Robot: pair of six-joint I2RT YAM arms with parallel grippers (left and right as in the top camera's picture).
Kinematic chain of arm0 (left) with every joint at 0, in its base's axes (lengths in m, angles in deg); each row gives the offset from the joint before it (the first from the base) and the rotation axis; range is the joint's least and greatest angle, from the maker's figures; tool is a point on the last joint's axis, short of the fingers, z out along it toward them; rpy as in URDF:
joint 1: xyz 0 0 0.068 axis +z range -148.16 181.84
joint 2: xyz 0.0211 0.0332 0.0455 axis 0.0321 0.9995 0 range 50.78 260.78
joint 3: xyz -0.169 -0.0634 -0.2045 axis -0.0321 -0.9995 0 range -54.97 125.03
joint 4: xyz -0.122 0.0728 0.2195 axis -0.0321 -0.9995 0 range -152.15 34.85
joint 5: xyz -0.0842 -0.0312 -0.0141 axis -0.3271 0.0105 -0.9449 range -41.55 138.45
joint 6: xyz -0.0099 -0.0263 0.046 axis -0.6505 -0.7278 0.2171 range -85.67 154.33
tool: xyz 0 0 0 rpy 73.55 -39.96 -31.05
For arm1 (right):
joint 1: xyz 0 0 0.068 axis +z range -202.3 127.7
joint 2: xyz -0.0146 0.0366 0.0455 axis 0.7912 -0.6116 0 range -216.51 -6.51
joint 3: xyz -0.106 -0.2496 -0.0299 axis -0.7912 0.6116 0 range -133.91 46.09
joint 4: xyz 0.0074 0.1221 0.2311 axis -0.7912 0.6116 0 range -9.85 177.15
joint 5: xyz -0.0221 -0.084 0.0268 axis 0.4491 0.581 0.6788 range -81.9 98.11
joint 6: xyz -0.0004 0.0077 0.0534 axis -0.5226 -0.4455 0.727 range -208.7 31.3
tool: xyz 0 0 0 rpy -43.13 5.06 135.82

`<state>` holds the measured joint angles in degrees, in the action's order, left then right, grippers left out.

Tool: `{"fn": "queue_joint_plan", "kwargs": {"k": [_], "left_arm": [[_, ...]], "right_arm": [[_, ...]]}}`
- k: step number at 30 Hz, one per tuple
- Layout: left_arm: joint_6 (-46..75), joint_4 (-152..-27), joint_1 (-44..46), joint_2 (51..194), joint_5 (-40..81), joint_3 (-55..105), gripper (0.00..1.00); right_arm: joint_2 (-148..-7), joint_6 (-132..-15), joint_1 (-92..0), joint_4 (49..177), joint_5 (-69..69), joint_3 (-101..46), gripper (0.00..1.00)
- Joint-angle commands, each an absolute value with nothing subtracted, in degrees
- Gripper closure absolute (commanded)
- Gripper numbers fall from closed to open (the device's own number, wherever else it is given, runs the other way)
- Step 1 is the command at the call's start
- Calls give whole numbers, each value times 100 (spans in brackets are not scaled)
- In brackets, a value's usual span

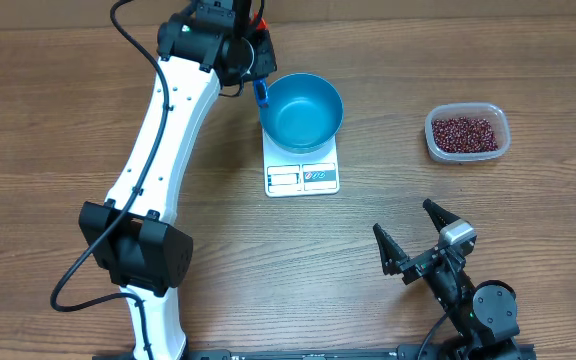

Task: Scoop item into bowl and weigh 150g on scale
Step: 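Lift the red cup with the left gripper toward the teal bowl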

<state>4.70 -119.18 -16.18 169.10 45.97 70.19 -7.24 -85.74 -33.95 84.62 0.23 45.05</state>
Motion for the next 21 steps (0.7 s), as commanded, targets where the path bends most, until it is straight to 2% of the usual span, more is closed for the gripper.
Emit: {"fn": "queue_joint_plan", "kwargs": {"k": [1, 5, 11, 21], "left_arm": [[83, -11996, -1786, 16956, 4662, 6958, 96], [-87, -11990, -1937, 16978, 4448, 6879, 96], [-413, -12064, -2217, 17037, 4133, 6879, 96], [-798, -12127, -2855, 17050, 4155, 6879, 96]], "right_arm": [[-668, -8548, -3408, 8429, 77, 4562, 0], [-668, -8544, -3397, 8069, -148, 4562, 0], [-668, -8342, -3397, 7450, -2148, 4562, 0], [-668, -4010, -3403, 7400, -2178, 4562, 0]]}}
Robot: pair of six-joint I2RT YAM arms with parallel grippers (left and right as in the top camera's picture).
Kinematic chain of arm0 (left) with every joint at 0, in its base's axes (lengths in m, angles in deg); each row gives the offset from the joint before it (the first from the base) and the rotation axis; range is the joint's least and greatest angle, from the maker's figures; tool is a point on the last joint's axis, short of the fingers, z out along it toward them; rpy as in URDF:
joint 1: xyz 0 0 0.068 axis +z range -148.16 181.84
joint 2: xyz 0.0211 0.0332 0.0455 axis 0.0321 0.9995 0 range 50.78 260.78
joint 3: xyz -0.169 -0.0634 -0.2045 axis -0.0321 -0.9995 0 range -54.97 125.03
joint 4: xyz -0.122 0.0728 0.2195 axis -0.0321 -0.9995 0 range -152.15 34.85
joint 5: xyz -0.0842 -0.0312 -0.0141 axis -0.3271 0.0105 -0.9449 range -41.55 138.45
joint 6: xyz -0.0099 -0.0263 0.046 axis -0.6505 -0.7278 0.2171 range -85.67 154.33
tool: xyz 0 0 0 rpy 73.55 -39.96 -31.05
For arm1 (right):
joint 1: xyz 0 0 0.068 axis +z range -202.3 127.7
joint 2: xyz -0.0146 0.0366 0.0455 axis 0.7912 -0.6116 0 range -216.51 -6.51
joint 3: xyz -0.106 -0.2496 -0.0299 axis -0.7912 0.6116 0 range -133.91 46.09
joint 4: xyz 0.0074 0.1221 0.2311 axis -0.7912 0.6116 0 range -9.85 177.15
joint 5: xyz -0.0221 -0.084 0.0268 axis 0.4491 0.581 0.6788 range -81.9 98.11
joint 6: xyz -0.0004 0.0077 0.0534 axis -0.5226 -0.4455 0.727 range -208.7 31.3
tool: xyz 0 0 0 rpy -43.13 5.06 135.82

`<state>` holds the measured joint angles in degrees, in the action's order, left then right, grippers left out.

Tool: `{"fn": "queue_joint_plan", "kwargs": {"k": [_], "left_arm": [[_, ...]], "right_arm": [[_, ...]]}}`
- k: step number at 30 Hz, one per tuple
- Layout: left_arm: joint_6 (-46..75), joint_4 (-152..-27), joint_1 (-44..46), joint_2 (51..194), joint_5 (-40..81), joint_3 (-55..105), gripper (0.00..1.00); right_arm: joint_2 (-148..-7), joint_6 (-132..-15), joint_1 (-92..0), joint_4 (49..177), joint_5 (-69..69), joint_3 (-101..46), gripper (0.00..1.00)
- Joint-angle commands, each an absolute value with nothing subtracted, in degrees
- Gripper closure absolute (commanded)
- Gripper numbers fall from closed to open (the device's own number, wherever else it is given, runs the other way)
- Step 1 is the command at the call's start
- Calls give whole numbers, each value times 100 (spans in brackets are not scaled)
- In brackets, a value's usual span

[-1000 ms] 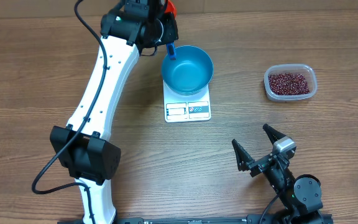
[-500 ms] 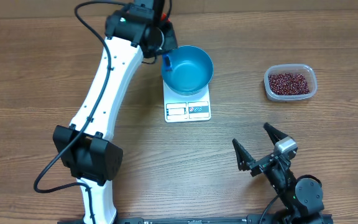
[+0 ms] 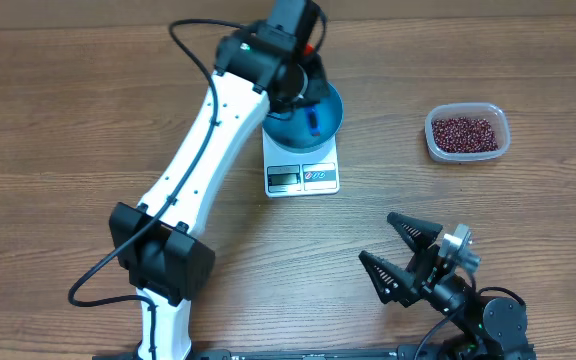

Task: Scoop item into bowl and weigh 150g on scale
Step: 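Lift the red cup with the left gripper toward the teal bowl, then move the right gripper toward the cup handle held by the left gripper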

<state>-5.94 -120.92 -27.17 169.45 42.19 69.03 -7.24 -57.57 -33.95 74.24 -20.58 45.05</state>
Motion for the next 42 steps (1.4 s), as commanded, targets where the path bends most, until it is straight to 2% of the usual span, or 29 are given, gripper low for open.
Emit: {"fn": "queue_joint_plan", "kwargs": {"k": [1, 10, 16, 24, 31, 35, 42], "left_arm": [[-868, -12134, -2910, 17050, 4155, 6879, 96], [-1595, -12145, -3137, 17050, 4059, 6879, 96], [-2017, -12156, -3137, 17050, 3823, 6879, 96], [-2203, -12254, -3161, 17050, 3666, 6879, 96], [-2487, -12370, -3161, 17050, 3637, 6879, 96], [-2487, -12374, -3163, 17050, 3635, 6879, 96], [-2509, -12390, -3161, 17050, 3637, 6879, 96]], "right_arm": [[-668, -3709, -3403, 7406, -2205, 4562, 0], [-668, -3033, -3403, 7220, -2150, 4562, 0], [-668, -2994, -3397, 6541, -2157, 4562, 0], [-668, -2850, -3399, 6545, -2493, 4562, 0], [-690, -3031, -3403, 7719, -1483, 4560, 0], [-937, -3357, -3403, 7749, -1396, 4512, 0], [-2436, -4441, -3403, 7754, -1381, 3827, 0]]}}
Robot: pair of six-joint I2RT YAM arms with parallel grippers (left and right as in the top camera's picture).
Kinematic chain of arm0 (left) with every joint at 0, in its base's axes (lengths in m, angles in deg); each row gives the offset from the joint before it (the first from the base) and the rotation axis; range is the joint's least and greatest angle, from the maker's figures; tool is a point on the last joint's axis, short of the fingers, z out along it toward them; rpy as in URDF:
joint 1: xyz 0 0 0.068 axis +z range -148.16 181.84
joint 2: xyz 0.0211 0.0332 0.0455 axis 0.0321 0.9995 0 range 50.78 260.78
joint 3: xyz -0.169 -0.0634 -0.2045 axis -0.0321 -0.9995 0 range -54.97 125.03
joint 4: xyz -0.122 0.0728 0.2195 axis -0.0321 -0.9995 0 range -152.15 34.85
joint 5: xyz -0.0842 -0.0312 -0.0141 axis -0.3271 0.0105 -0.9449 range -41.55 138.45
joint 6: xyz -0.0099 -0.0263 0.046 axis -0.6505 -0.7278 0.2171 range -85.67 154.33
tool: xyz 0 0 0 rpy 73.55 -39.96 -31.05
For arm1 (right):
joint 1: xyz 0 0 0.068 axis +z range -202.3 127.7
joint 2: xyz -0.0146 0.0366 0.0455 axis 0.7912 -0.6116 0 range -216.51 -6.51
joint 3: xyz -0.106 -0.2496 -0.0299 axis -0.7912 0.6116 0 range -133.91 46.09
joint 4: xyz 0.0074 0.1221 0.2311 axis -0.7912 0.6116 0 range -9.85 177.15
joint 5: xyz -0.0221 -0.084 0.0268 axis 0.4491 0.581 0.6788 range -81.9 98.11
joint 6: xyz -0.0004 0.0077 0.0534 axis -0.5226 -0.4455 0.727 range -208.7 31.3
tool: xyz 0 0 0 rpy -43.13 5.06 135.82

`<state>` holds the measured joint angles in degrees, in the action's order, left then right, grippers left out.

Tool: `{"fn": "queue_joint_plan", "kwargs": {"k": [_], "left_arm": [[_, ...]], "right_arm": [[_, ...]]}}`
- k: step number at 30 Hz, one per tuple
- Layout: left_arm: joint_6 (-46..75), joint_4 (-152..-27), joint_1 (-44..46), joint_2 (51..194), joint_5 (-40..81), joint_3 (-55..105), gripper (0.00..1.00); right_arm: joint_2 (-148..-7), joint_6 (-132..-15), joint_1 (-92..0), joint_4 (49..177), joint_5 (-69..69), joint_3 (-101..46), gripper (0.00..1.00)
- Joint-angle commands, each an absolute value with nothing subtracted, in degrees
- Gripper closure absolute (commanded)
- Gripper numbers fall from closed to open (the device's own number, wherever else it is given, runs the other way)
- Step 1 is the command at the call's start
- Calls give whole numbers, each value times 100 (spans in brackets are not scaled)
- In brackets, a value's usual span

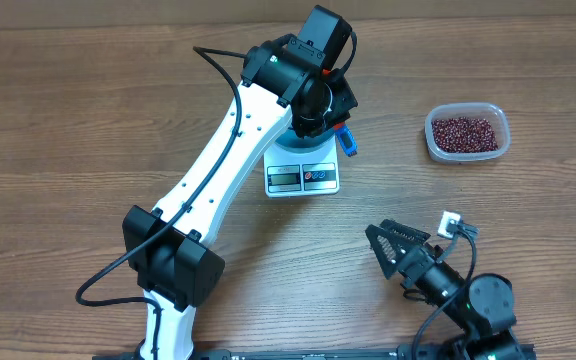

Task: Scoop item into bowl and weigh 150g on scale
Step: 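Move the right gripper toward the cup handle held by the left gripper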

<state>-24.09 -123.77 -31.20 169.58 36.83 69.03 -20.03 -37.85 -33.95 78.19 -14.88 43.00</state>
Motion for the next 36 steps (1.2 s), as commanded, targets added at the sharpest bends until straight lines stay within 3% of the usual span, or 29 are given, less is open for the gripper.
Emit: {"fn": "queue_joint_plan", "kwargs": {"k": [1, 12, 19, 25, 36], "left_arm": [[-2509, -12390, -3161, 17050, 3637, 6879, 96], [-3268, -12429, -3146, 17050, 3497, 6879, 96], [-3514, -12370, -3004, 17050, 3016, 6879, 96], [-3488, -12438, -2796, 17050, 2887, 6879, 96], [-3514, -12409, -2696, 17050, 2717, 6879, 96]], "right_arm": [[-2847, -4670, -3403, 7754, -1385, 3618, 0], [-6289, -5759, -3403, 7443, -1608, 1613, 0], [-7367, -5770, -3403, 7048, -1741, 1010, 2], [-7496, -5733, -3406, 6184, -1851, 1004, 11], [-7550, -5549, -3406, 5870, -1418, 999, 34]]}}
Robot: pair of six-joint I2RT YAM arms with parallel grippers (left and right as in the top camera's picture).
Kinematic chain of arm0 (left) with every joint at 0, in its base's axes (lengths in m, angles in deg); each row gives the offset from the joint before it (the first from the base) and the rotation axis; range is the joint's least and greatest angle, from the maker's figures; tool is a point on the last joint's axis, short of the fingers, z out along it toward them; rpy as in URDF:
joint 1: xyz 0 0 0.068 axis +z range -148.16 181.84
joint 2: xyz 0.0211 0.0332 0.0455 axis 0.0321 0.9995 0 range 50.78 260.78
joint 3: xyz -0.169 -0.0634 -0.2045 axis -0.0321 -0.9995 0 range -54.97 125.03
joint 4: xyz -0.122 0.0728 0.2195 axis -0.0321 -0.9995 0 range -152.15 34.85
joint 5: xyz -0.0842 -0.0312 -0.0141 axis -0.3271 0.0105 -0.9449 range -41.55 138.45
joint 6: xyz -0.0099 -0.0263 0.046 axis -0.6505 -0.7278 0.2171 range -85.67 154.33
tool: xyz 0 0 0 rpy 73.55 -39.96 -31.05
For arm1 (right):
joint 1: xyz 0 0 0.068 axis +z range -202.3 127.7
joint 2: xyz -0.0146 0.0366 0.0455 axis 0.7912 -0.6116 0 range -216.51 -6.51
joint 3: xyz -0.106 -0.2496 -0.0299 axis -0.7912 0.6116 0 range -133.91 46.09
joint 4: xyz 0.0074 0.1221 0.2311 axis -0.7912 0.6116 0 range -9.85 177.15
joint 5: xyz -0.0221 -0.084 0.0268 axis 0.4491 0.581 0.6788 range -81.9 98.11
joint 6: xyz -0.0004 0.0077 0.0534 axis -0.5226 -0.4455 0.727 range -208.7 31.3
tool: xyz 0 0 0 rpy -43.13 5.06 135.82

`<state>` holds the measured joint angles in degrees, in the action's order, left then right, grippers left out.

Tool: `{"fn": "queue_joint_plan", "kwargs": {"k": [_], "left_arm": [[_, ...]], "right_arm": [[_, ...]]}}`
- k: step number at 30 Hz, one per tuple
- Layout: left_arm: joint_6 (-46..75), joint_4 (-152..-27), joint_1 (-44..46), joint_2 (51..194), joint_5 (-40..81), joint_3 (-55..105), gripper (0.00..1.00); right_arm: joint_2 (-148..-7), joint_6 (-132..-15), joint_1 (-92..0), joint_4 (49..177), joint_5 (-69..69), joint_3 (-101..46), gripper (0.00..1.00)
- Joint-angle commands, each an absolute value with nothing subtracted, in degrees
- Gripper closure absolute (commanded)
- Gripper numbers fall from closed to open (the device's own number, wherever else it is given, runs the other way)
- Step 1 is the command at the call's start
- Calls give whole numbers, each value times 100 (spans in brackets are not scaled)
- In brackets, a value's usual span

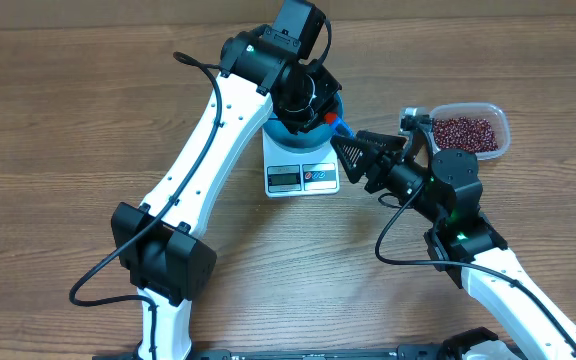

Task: Scoop item into bowl and weigh 150g on scale
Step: 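Move the right gripper toward the cup handle held by the left gripper, then grasp the blue handle with the right gripper, then open the left gripper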

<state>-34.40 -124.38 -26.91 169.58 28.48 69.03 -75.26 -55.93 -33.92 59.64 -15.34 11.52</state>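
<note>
In the overhead view a white scale stands mid-table with a blue bowl on it, mostly hidden under my left arm. My left gripper hangs over the bowl's right rim, shut on a blue scoop whose end sticks out to the right. My right gripper is open just right of the scale, with its fingers pointing left, close below the scoop's end. A clear tub of red beans sits to the right, behind the right wrist.
The left arm's white link slants from its base at front left up to the scale. The right arm runs from the front right corner toward the tub. The wooden table lies all around.
My right arm has come up from the table's front edge, and its open gripper now sits beside the scale. The left gripper and scoop have shifted slightly back over the bowl's right rim.
First my left gripper held the scoop at the bowl's left rim, with the right arm low at the front. Then the scoop was inside the bowl, then past its right side. The right gripper stayed at the front until now, when it is open beside the scoop's end.
</note>
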Motion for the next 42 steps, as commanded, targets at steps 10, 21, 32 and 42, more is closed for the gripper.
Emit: {"fn": "queue_joint_plan", "kwargs": {"k": [10, 21, 32, 42], "left_arm": [[-3659, -12390, -2704, 17050, 2717, 6879, 96], [-3663, -12392, -2717, 17050, 2636, 6879, 96], [-3663, -12387, -2744, 17050, 2636, 6879, 96], [-3707, -12387, -2750, 17050, 2636, 6879, 96]], "right_arm": [[-8123, -4944, -3403, 5212, -1507, 997, 40], [-8379, -4815, -3403, 4995, -1427, 945, 46], [-8385, -4797, -3403, 4847, -1420, 885, 52], [-8490, -4795, -3403, 4849, -1424, 774, 55]]}}
